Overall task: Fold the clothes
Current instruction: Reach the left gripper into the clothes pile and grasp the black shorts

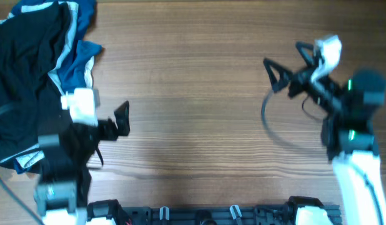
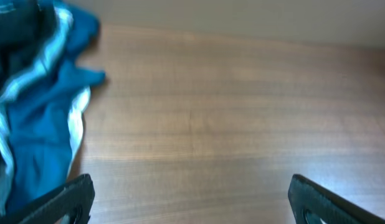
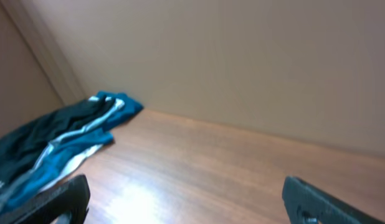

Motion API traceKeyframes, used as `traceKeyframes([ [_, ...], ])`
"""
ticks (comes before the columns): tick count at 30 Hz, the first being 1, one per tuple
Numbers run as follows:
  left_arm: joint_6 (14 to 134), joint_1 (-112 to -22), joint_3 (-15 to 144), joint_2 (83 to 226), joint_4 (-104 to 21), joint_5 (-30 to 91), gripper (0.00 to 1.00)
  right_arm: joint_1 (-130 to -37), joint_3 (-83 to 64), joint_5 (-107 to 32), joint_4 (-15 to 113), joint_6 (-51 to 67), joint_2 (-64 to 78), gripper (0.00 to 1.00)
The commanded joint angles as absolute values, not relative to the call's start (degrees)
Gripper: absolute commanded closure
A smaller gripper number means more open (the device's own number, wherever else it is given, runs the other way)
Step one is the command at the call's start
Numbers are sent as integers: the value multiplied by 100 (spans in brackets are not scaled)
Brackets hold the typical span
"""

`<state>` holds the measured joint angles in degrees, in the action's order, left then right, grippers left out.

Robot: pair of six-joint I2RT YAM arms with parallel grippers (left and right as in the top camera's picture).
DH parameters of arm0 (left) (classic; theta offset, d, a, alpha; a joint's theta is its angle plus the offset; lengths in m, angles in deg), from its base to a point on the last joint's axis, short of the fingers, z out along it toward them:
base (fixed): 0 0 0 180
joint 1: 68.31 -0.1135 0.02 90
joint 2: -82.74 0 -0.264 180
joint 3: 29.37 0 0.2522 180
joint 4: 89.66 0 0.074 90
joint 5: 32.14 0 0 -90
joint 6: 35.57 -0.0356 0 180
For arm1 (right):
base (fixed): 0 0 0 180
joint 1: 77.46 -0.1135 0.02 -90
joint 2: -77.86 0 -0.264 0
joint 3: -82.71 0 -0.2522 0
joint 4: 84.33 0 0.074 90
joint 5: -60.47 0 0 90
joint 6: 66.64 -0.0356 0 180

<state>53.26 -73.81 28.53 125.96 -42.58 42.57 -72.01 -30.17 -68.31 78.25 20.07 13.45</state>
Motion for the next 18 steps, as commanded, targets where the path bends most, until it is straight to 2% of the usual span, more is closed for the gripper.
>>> traceKeyframes([
  [1, 5380, -7339, 3822, 13848, -3770, 3870, 0, -7192, -1790, -7140, 6725, 2179, 259, 0],
  [4, 5402, -7339, 4023, 14497, -3862, 3798, 0, -7192, -1076, -7190, 5932, 2184, -436, 0],
  [7, 5538, -7339, 4023, 14987, -3908, 3569, 0, -7192, -966, -7199, 5881, 2090, -792, 0],
  [11, 5538, -7381, 4025, 15422, -4013, 3630, 0, -7192, -966, -7199, 5873, 1408, -1070, 0],
  [15, 5804, -7964, 4025, 15759, -4019, 4362, 0, -7192, -966, -7127, 5877, 1443, -1186, 0],
  [18, 5874, -8688, 4029, 15844, -4026, 4450, 0, -7192, -966, -7109, 5871, 1462, -1194, 0],
])
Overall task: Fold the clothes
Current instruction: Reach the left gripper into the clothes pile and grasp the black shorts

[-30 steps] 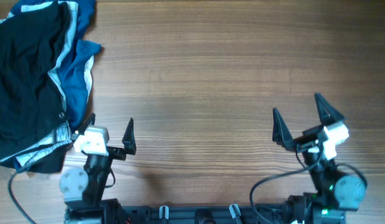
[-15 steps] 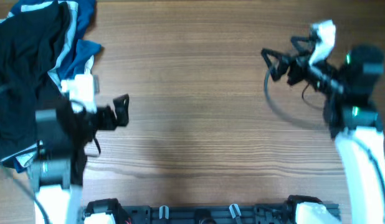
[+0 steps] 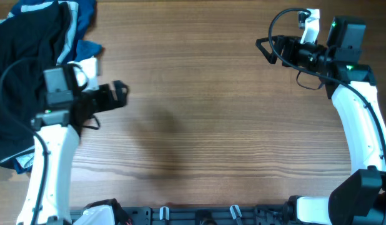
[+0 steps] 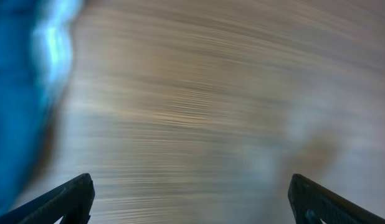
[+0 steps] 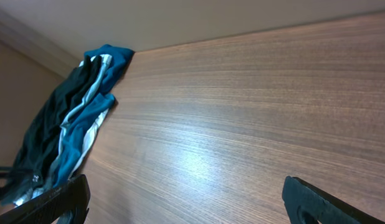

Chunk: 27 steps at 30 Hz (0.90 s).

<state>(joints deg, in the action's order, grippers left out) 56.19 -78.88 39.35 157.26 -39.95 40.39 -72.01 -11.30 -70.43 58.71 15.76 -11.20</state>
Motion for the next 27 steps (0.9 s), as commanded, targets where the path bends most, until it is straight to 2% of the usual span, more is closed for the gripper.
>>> traceKeyframes([
  [1, 5990, -9003, 4029, 15844, -4070, 4454, 0, -7194, -966, -7109, 5871, 1460, -1194, 0],
  [6, 6237, -10587, 4029, 15890, -4594, 4622, 0, -7199, -973, -7107, 5868, 1535, -1194, 0],
  [11, 6104, -11372, 4029, 16089, -4994, 4638, 0, -7273, -973, -6840, 5844, 1585, -1194, 0],
  [20, 6130, -11293, 4029, 16972, -4540, 4566, 3, -7354, -973, -6635, 5831, 1587, -1194, 0],
  [23, 6047, -11007, 4029, 17029, -4334, 3532, 4, -7356, -973, -6635, 5831, 1589, -1194, 0],
  [27, 6051, -10408, 4029, 17029, -4129, 3916, 4, -7354, -973, -6637, 5825, 1589, -1194, 0],
])
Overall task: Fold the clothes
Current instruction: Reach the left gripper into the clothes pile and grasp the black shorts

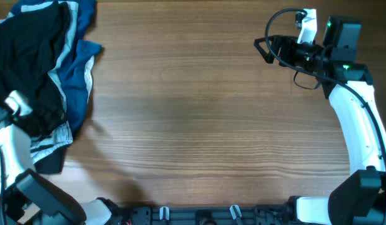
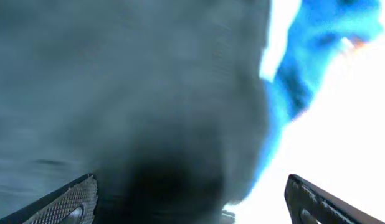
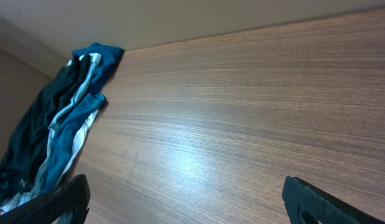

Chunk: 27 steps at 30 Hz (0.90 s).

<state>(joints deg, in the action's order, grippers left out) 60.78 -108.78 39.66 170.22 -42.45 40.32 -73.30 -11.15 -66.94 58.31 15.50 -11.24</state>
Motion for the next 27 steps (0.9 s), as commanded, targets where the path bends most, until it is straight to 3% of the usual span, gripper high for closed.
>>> traceKeyframes([
  [1, 6062, -10275, 4029, 17029, -4085, 4093, 4, -7354, -973, -6637, 5818, 1589, -1194, 0],
  [14, 6130, -9918, 4029, 17077, -3834, 5772, 5, -7354, -973, -6637, 5700, 1587, -1197, 0],
  [24, 6137, -9916, 4029, 17363, -3814, 5835, 32, -7354, -973, -6635, 5702, 1585, -1194, 2],
  [26, 6134, -9916, 4029, 17407, -3812, 5811, 47, -7354, -973, -6635, 5702, 1585, -1194, 3],
  [27, 6134, -9916, 4029, 17415, -3812, 5790, 62, -7354, -973, -6635, 5702, 1585, -1194, 5],
])
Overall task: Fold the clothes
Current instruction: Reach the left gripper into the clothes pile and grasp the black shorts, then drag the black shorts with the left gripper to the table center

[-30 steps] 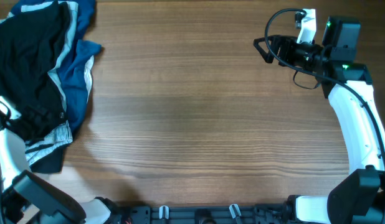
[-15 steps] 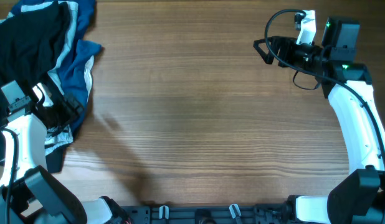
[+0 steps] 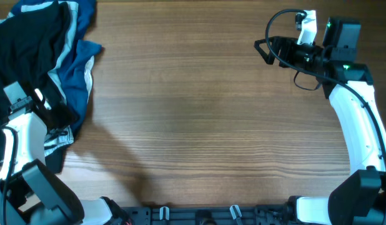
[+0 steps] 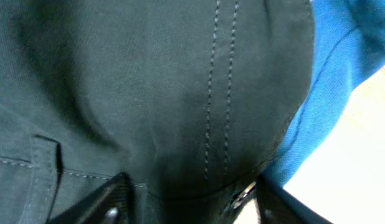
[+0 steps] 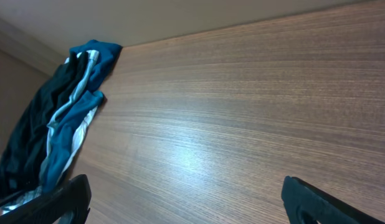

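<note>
A heap of clothes lies at the table's far left: black garments with a blue, light-striped one along its right side. My left gripper is down in the heap's near part. In the left wrist view its fingers press into black stitched fabric, which bulges between them; blue cloth shows to the right. My left gripper is shut on that black fabric. My right gripper hangs open over the far right of the table, nothing between its fingertips; it sees the heap from afar.
The wooden table stretches bare between the heap and the right arm. A black rail with clips runs along the near edge. A cable loop hangs by the right wrist. A beige wall stands behind the table.
My left gripper's jaws were wide over blurred dark cloth; now they stand closer together with black fabric bunched between them. The left wrist has shifted slightly right. The right arm barely moved.
Both arms first sat low near the front edge, the left gripper open beside the heap. Then the left one was over the table by the blue garment and the right one at the far right. The left reached the heap and now grips black fabric.
</note>
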Motion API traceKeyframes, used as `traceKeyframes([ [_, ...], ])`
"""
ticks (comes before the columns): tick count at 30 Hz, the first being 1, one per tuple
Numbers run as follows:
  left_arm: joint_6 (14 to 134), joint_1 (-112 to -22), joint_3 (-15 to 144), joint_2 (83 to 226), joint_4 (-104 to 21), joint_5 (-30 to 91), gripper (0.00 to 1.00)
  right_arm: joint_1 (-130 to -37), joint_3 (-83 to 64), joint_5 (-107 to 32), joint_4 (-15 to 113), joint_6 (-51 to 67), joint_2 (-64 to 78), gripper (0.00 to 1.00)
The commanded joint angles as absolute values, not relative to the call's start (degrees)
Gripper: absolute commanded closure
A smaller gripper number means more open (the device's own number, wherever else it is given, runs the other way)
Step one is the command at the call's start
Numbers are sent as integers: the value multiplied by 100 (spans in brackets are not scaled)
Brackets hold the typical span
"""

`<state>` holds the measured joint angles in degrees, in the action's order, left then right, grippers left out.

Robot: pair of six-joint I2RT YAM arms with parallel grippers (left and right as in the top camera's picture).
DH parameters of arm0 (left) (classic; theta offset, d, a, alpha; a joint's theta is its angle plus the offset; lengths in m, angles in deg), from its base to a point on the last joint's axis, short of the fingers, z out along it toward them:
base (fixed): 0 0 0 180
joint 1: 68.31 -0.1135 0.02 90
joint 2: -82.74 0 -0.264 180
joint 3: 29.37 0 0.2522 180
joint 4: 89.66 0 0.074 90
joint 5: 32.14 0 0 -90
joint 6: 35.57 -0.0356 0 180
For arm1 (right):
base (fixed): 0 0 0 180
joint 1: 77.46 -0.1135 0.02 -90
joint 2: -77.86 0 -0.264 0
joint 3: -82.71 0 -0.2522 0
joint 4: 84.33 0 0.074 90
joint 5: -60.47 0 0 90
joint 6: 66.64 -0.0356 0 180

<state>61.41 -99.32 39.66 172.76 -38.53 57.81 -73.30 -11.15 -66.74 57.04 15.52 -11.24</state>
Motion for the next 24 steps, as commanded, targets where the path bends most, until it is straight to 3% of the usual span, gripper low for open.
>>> traceKeyframes([
  [1, 6134, -9916, 4029, 17415, -3818, 5785, 70, -7354, -973, -6633, 5702, 1585, -1194, 6],
  [8, 6458, -9820, 4742, 17391, -3215, 5606, 96, -7354, -973, -6637, 5704, 1567, -1194, 11],
  [15, 6583, -8863, 6591, 17380, -2188, 4670, 96, -7343, -971, -6637, 5735, 1526, -1192, 27],
  [24, 7323, -6227, 6829, 17717, -3466, 4415, 96, -6668, -960, -7188, 5879, 789, -862, 36],
])
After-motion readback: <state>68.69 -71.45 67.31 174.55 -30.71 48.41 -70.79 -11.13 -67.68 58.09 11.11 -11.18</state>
